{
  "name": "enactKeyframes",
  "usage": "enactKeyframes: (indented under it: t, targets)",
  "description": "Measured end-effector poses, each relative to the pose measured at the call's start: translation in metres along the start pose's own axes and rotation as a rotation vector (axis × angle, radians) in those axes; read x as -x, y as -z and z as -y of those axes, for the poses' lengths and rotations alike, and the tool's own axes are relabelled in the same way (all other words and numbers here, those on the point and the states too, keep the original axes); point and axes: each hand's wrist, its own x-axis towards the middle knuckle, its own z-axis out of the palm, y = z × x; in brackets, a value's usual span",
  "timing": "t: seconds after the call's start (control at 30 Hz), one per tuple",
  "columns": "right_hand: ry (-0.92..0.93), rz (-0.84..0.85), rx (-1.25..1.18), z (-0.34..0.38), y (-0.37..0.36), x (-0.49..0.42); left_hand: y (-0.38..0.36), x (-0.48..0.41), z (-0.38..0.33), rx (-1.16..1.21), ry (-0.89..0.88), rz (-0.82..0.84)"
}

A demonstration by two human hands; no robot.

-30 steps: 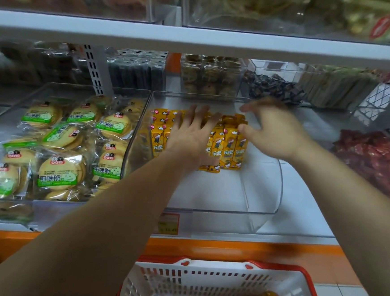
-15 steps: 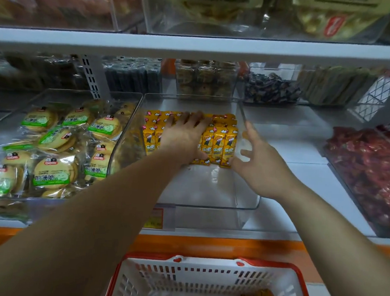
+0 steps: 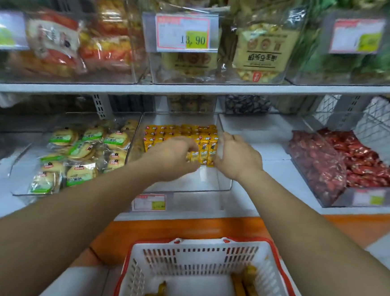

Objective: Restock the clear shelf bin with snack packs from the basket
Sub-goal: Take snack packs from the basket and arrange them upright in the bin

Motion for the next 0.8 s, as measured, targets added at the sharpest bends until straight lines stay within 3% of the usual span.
enactKeyframes:
  t: [0.17,0.23,0.33,0.43,0.5,0.8]
  targets:
    - [0.15,-0.049,-0.073,-0.007,0.022,0.068,-0.015,0.093,-0.009,-0.026,-0.145,0.346]
    - [0.181,0.054,-0.121,-0.023,0.014,0.099,-0.041,0.112,-0.008,-0.064,-0.156,0.462]
    - [0.155,0.347,-0.085,-0.052,-0.023,0.131,-0.095,0.127,-0.007,-0.135,-0.15,0.59]
    - [0.104,0.572,-0.1,-0.081,-0.081,0.145,-0.154,0.133,-0.001,-0.179,-0.106,0.675]
    - [0.07,0.637,-0.083,-0.1,-0.121,0.149,-0.193,0.136,0.005,-0.171,-0.078,0.726]
    - [-0.21,0.646,-0.214,-0.147,-0.269,0.168,-0.337,0.148,0.034,0.059,0.152,0.786]
